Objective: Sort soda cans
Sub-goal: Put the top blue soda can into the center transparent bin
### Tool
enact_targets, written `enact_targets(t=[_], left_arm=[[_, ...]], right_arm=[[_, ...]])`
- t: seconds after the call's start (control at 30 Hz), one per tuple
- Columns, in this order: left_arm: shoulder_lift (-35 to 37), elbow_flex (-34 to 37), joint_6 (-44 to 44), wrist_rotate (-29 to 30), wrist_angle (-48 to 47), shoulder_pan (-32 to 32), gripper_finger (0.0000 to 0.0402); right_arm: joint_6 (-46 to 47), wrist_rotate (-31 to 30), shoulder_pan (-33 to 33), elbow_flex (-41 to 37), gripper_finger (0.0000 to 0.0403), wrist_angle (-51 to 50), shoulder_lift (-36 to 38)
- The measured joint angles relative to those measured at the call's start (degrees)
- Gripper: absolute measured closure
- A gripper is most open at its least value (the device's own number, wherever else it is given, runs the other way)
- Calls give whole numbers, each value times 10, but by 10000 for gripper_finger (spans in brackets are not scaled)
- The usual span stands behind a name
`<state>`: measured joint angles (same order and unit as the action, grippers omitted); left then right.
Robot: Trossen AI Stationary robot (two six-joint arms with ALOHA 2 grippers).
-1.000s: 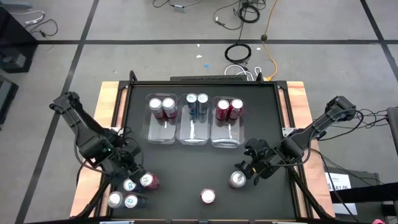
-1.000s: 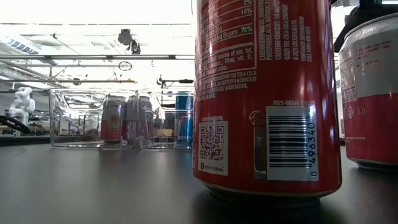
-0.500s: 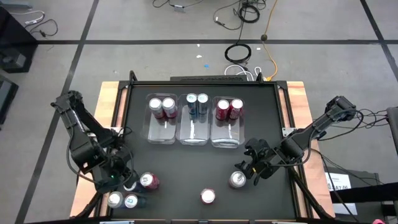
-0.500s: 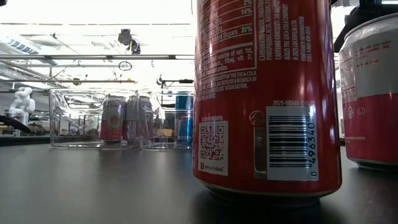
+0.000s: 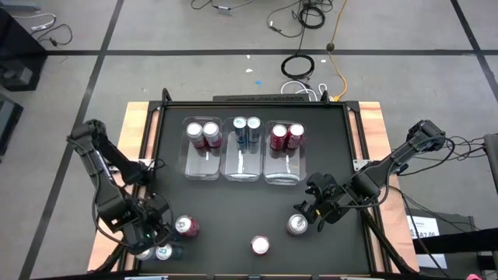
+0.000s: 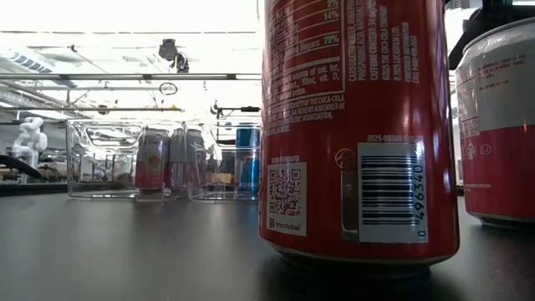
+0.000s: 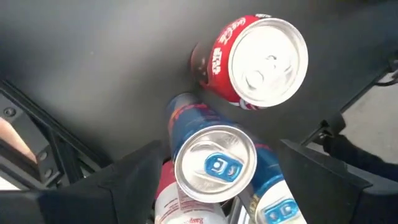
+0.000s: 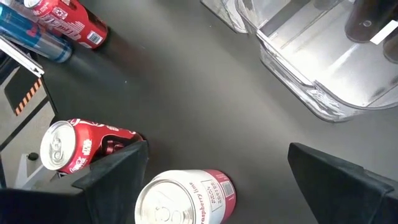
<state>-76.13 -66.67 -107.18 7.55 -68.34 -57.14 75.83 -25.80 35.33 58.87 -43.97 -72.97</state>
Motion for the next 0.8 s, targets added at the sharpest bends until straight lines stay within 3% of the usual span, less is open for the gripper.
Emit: enact_targets(t=[0.8], left_arm=[[-77, 0, 11, -47, 21, 0, 77]], right_arm=[[0, -2, 0, 0, 21, 0, 0]])
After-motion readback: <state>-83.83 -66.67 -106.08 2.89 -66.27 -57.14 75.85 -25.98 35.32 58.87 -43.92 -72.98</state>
